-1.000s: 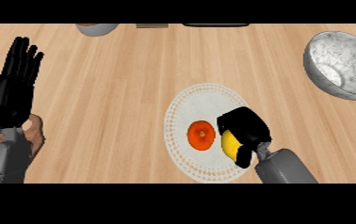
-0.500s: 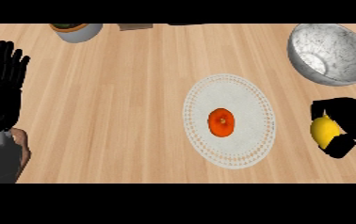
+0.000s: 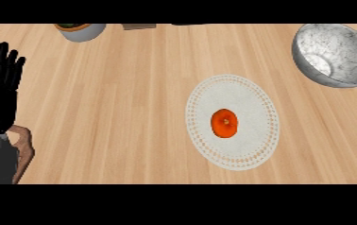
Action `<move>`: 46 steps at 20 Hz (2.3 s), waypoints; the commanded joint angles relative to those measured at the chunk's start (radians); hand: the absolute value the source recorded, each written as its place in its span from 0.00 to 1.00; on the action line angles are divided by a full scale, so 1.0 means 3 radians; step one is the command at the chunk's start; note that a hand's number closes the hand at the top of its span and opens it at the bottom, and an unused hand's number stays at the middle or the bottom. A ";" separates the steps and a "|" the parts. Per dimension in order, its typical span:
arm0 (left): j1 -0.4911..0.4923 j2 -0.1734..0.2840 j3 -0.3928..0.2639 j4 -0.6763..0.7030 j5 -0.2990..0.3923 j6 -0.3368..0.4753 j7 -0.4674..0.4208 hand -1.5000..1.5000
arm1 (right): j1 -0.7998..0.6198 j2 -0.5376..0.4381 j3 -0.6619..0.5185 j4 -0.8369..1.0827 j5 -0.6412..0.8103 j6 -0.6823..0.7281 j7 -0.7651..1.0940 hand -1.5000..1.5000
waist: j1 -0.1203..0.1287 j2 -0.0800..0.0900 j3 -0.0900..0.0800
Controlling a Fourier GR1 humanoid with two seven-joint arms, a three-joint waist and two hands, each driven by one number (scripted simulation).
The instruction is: Pick the lemon from the placemat and place it in the bowl
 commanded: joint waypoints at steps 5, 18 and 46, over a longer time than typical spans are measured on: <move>-0.0040 -0.0041 -0.0073 0.0001 0.0014 -0.0051 -0.0010 0.50 | -0.0171 -0.0745 -0.0746 0.0815 -0.0610 0.0220 -0.1266 1.00 | 0.0134 -0.0003 -0.0010; -0.0134 -0.0099 -0.0232 0.0089 -0.0024 -0.0153 -0.0081 0.50 | -0.0663 -0.1217 -0.0793 0.1664 -0.1111 0.1226 -0.1796 1.00 | 0.0423 0.0029 -0.0029; -0.0368 -0.0165 -0.0307 0.0206 -0.0146 -0.0036 -0.0010 0.50 | -0.1978 0.0145 0.0812 0.2078 -0.0243 0.0117 -0.0914 1.00 | 0.0411 0.0036 -0.0038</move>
